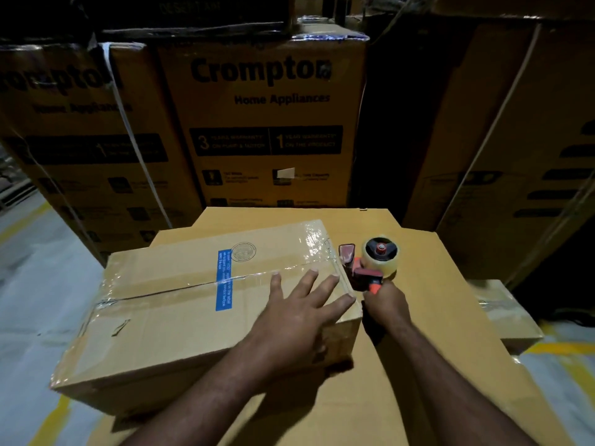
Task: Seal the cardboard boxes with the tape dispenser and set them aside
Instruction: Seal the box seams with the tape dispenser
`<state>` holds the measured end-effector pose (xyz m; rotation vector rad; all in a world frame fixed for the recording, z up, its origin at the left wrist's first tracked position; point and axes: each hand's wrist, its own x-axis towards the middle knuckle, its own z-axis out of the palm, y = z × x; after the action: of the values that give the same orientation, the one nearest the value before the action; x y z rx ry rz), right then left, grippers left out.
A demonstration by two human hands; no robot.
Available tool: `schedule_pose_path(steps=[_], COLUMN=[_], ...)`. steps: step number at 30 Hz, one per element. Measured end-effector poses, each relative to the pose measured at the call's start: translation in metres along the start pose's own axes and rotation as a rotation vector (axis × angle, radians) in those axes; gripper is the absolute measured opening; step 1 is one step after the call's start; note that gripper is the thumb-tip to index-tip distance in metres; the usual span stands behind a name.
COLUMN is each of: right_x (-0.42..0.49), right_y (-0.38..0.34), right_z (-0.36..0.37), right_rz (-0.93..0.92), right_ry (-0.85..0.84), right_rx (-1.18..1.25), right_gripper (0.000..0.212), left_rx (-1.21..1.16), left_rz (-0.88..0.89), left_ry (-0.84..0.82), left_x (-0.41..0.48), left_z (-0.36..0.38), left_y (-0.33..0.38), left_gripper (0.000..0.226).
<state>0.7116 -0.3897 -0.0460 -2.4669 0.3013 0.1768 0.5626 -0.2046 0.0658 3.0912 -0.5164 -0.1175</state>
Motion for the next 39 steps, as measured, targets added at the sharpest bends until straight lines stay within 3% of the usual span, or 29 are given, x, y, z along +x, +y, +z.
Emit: schedule_pose_path(steps=[7, 12, 19, 24, 27, 29, 31, 32, 33, 35, 37, 39], right_x=[0.041, 0.065, 0.069, 0.058, 0.053, 0.044, 0.035, 0.031, 0.027, 0.019, 0.01, 0.002], right_y=[-0.029, -0.047, -0.044, -0.066, -0.07, -0.073, -0.078, -0.083, -0.089, -0.103, -0.116, -0.121], right_z=[0.018, 0.013, 0.023, 0.029, 0.027, 0.019, 0.011, 0.008, 0.005, -0.001, -0.006, -0.007], right_rz=[0.014, 0.128, 0.076, 0.048, 0.017, 0.031, -0.015, -0.11, -0.234, -0.423, -0.387, -0.347], right_ry=[-0.073, 0.026, 0.016, -0.024, -0.082, -0.122, 0.003, 0.095, 0.149, 0.048, -0.227, -0.427], right_rx=[-0.012, 0.133, 0.123, 0.181, 0.117, -0.018, -0.244, -0.24, -0.138, 0.26, 0.658, 0.763], right_gripper=[0.013, 0.014, 0.02, 0.024, 0.028, 0.033, 0.041, 0.042, 0.04, 0.038, 0.046, 0.048], left_rx=[0.004, -0.006, 0.003, 0.0, -0.05, -0.021, 0.007, 0.007, 0.0, -0.019, -0.025, -0.028], left_rz=[0.008, -0.01, -0.001, 0.003, -0.012, -0.022, -0.032, -0.033, -0.032, -0.029, -0.017, 0.007], left_ry=[-0.011, -0.049, -0.021, 0.015, 0.075, 0.112, 0.115, 0.108, 0.098, 0.059, 0.009, -0.015], left_x=[-0.008, -0.02, -0.017, -0.017, -0.016, -0.015, -0.014, -0.013, -0.013, -0.013, -0.015, -0.018], left_z=[-0.001, 0.0, 0.003, 0.001, 0.003, 0.009, 0.012, 0.011, 0.009, 0.001, -0.005, -0.007], left_y=[0.014, 0.017, 0.009, 0.005, 0.006, 0.004, 0.001, 0.0, 0.0, -0.001, -0.003, -0.009], left_gripper=[0.091, 0.092, 0.099, 0.089, 0.071, 0.074, 0.076, 0.075, 0.074, 0.072, 0.072, 0.072])
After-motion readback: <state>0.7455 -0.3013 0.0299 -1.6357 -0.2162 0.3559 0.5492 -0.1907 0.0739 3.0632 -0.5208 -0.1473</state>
